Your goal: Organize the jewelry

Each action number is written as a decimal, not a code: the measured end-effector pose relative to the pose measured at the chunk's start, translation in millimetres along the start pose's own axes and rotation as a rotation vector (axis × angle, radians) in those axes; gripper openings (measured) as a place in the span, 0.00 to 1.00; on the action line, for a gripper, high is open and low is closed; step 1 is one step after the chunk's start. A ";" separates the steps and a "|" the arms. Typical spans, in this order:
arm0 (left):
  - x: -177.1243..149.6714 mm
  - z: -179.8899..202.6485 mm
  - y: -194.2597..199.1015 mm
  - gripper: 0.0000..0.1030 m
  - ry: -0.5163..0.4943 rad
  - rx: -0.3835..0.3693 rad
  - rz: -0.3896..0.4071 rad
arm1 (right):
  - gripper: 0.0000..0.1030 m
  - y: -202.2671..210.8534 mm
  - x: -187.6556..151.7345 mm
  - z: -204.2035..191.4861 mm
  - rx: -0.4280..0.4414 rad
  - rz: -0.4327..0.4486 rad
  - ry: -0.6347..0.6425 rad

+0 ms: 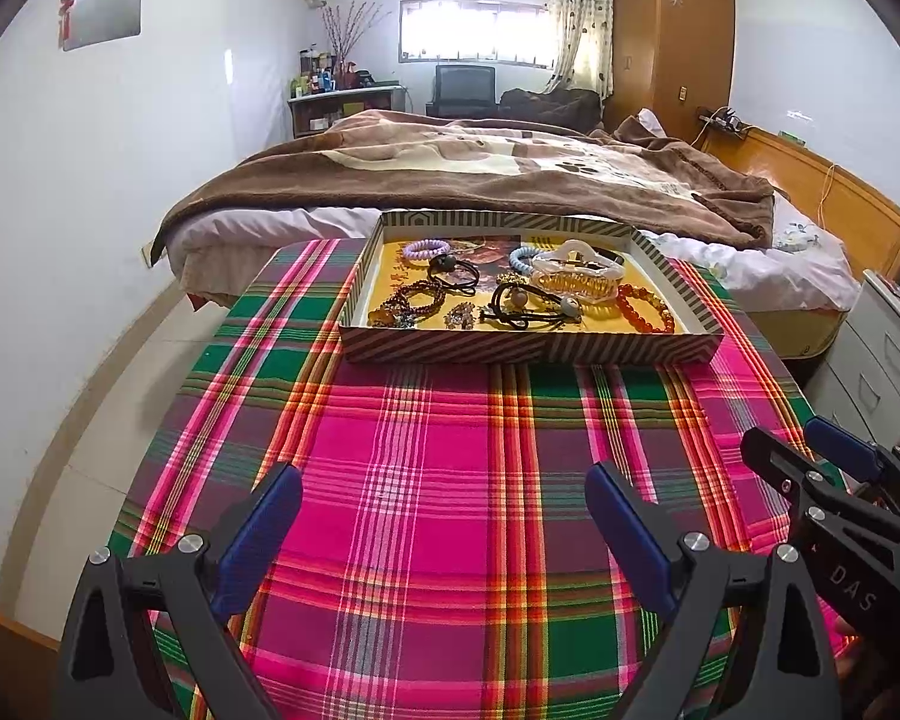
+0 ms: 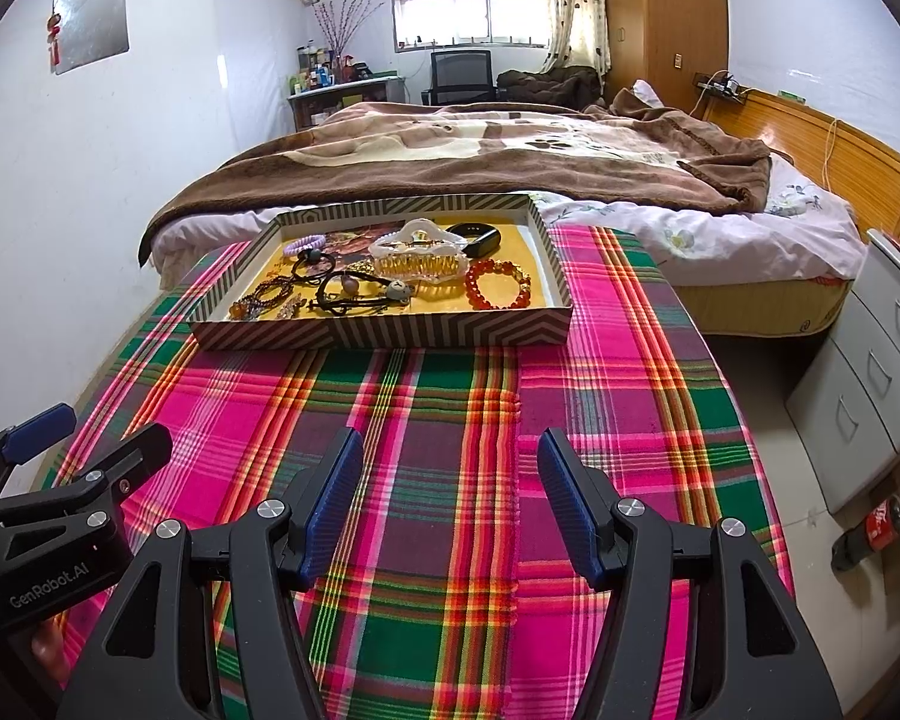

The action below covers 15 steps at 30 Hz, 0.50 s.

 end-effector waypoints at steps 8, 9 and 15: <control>0.2 -2.3 0.6 0.93 0.005 0.003 0.000 | 0.59 -0.5 -1.9 -0.5 0.000 0.000 0.000; 0.0 -2.6 1.3 0.93 0.008 0.003 0.002 | 0.59 -0.5 -2.1 -0.9 0.001 0.000 -0.001; 0.2 -3.6 2.0 0.93 0.010 0.003 0.006 | 0.59 -0.5 -2.2 -1.0 0.000 0.000 -0.001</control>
Point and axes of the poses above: each gripper's, at about its wrist camera, not at the fingertips, and y roughly against the way its jaws point, z to its right, x to its top, the point moved 8 cm from there along -y, roughly the way its jaws point, and after that the axes turned 5 degrees about -x, right-handed, at the moved point
